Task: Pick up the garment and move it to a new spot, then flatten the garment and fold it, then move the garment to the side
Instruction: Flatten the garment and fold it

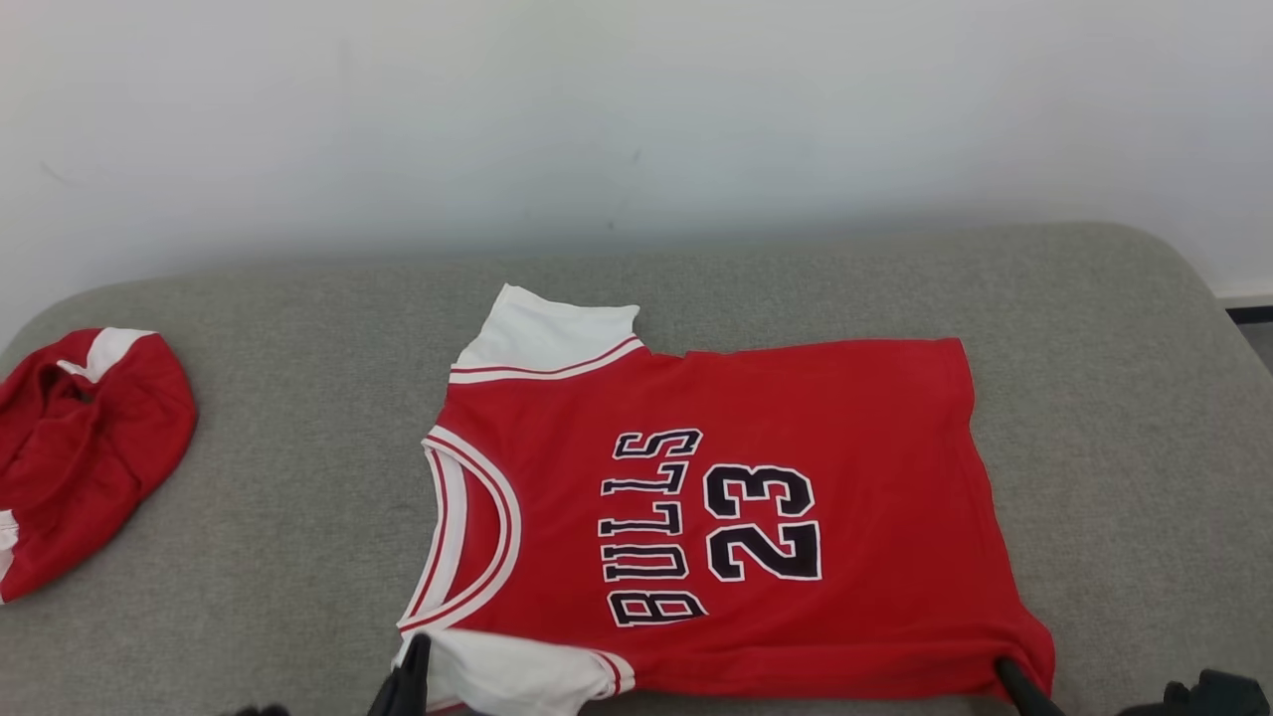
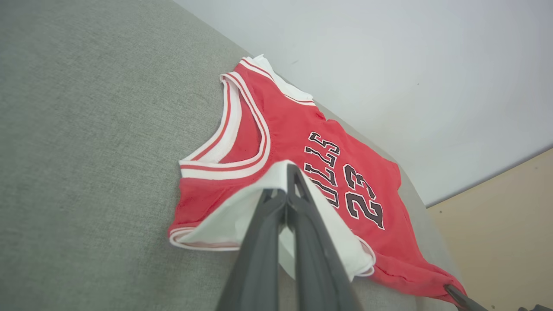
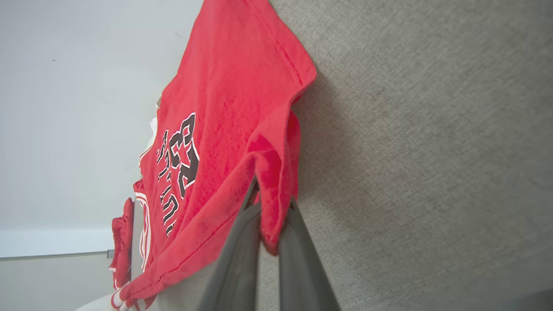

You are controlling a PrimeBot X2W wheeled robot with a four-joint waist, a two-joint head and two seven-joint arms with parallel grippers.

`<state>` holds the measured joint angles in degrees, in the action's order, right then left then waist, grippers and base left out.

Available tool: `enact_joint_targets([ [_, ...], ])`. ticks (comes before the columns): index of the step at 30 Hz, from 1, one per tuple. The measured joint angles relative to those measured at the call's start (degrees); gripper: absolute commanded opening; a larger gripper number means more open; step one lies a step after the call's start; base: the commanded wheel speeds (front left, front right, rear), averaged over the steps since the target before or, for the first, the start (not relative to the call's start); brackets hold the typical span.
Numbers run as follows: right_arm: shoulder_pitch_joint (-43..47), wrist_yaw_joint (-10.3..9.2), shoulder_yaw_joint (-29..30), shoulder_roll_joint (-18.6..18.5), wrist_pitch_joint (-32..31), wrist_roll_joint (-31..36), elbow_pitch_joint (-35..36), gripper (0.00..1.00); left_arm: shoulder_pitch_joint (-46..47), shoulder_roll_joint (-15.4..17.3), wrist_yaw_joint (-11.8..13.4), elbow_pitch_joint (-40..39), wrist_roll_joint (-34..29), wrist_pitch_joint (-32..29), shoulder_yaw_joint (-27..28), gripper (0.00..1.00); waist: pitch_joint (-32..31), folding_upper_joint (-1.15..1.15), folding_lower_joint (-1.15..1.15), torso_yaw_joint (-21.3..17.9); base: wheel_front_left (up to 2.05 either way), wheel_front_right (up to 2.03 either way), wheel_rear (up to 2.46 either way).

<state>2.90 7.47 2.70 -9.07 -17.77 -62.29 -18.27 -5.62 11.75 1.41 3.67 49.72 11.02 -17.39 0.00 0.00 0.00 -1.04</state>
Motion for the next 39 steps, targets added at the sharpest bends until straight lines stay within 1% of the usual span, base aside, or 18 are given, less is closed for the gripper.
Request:
enact_joint_targets([
  [5,-5.1,0.0,5.7,3.8,-5.6,1.8,-0.6,0.0,7.4,1.7,-1.1,2.8,-1.3,-2.6,-0.8,0.0,1.3,0.0,0.0,-1.0,0.0,0.0,0.0],
  [8,-9.6,0.0,8.6,5.2,-8.1,3.6,-2.4,0.0,12.5,1.8,-1.8,6.2,-1.7,-3.8,-1.2,0.0,2.4,0.0,0.0,-1.4,0.0,0.0,0.0],
  [11,-14.2,0.0,11.1,5.7,-10.0,6.0,-5.2,0.0,17.5,1.6,-2.5,10.7,-2.2,-4.9,-1.7,0.0,3.6,0.0,0.01,-1.8,0.0,0.0,0.0],
  [12,-14.2,0.0,11.1,5.7,-10.0,6.0,-5.2,0.0,17.5,1.6,-2.5,10.7,-2.2,-4.9,-1.7,0.0,3.6,0.0,0.01,-1.8,0.0,0.0,0.0],
  [16,-20.9,0.0,13.6,6.1,-11.0,9.5,-9.5,0.0,24.1,0.8,-4.4,18.0,-2.5,-5.5,-2.4,0.0,5.1,0.01,0.01,-2.1,0.0,0.0,0.0],
  [19,-24.9,0.0,13.4,6.1,-10.8,10.6,-12.4,0.0,28.3,0.3,-5.3,23.6,-3.2,-5.2,-2.8,0.0,6.2,0.0,0.01,-2.3,0.0,0.0,0.0],
  [20,-25.8,0.0,13.0,6.1,-10.1,11.6,-13.1,0.78,29.5,0.1,-5.5,25.5,-3.2,-5.1,-2.9,0.0,6.5,0.01,0.01,-2.3,0.0,0.0,0.0],
  [21,-26.5,0.0,12.5,6.1,-9.3,12.7,-13.3,1.0,30.5,-0.1,-5.7,27.2,-3.3,-4.6,-2.9,0.0,6.8,0.01,0.01,-2.3,0.0,0.0,0.0],
  [22,-27.0,0.0,11.9,6.1,-8.8,13.4,-13.3,1.0,31.5,-0.2,-6.0,29.0,-3.3,-4.3,-2.9,0.37,7.0,0.01,0.02,-2.3,0.0,0.0,0.0],
  [23,-27.3,0.0,11.3,6.1,-8.2,14.0,-13.2,1.0,32.3,-0.3,-6.1,30.4,-3.5,-3.7,-3.3,0.77,7.2,0.01,0.02,-2.3,0.0,0.0,0.0],
  [24,-27.4,0.0,10.7,6.1,-7.4,14.9,-12.7,1.0,32.9,-0.3,-6.6,31.6,-4.2,-2.6,-3.6,1.0,7.3,0.01,0.01,-2.2,0.0,0.0,0.0],
  [25,-27.2,0.0,9.8,6.1,-6.5,16.2,-11.6,1.0,33.5,-0.4,-6.9,32.6,-4.5,-1.8,-3.9,1.0,7.3,0.01,0.02,-2.1,0.0,0.0,0.0],
  [26,-26.0,0.01,7.1,5.8,-4.6,18.9,-8.3,1.0,33.9,-0.8,-7.4,34.3,-4.5,0.1,-3.8,1.0,7.0,0.01,0.01,-2.0,0.0,0.0,0.0],
  [27,-25.2,0.0,6.0,5.5,-3.8,19.6,-6.9,1.0,33.9,-0.8,-7.5,34.9,-4.6,0.7,-4.0,1.0,6.9,0.01,0.01,-1.8,0.0,0.0,0.0],
  [30,-21.1,0.0,2.1,2.9,-1.6,21.7,-2.7,1.0,33.7,-0.3,-8.0,35.4,-6.0,2.5,-4.6,1.0,6.1,0.01,0.01,-1.6,0.0,0.0,0.0],
  [33,-16.8,0.01,-1.5,-0.4,1.4,24.0,0.9,1.0,31.2,0.0,-8.0,34.3,-6.7,3.6,-3.6,1.0,5.3,0.0,0.01,-1.4,0.0,0.0,0.0],
  [36,-12.8,0.0,-2.6,-2.8,4.7,25.1,1.7,1.0,26.9,0.0,-7.9,32.9,-7.8,3.8,-3.5,1.0,4.8,0.0,0.0,-1.0,0.0,0.0,0.0],
  [39,-10.8,0.01,-3.4,-4.5,7.6,26.5,1.3,1.0,23.2,0.0,-7.1,31.4,-9.0,3.9,-3.9,1.0,4.5,0.0,0.0,-0.5,0.0,0.0,0.0],
])
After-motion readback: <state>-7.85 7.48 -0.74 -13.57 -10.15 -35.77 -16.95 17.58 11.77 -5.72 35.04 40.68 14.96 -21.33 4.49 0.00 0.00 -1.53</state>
